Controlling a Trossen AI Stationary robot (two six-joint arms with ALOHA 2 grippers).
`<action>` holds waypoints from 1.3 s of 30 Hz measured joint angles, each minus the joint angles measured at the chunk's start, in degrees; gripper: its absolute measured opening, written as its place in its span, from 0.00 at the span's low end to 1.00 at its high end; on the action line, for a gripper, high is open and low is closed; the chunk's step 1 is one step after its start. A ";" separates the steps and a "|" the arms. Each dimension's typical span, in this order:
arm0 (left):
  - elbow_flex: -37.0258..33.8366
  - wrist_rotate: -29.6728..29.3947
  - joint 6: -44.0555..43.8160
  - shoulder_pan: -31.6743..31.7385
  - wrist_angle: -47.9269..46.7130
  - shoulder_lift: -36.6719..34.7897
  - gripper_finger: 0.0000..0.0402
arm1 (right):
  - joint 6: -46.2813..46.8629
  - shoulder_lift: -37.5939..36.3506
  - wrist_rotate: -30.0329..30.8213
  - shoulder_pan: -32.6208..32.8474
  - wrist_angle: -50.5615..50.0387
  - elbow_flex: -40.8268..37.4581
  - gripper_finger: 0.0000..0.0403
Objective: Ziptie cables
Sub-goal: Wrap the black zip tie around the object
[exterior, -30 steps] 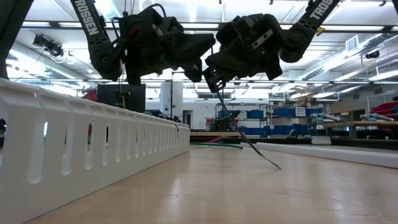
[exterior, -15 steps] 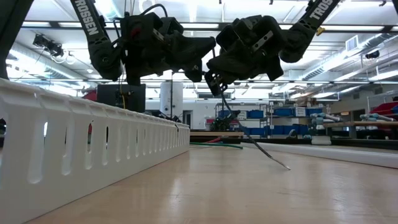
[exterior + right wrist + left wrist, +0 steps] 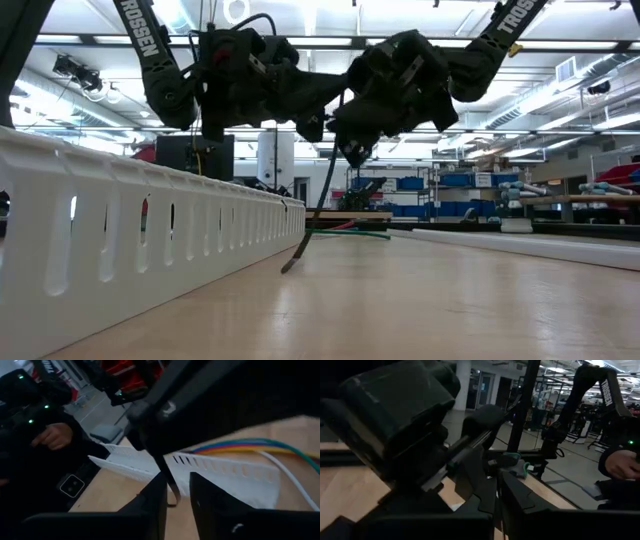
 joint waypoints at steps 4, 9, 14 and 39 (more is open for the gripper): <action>-0.06 -1.68 0.02 0.96 -3.42 0.00 0.00 | 0.03 -0.01 0.03 -1.85 -4.78 0.00 0.22; -0.13 -4.50 0.19 2.59 -9.33 -0.02 0.00 | -0.18 0.00 0.09 -3.86 -10.05 0.00 0.24; -0.13 -10.70 1.76 2.84 -14.79 -0.02 0.00 | -0.56 0.00 0.06 -5.33 -11.38 0.00 0.24; -17.15 -41.99 8.57 -1.55 -26.86 -31.31 0.00 | -0.98 -19.89 19.43 -5.26 -31.48 -12.08 0.22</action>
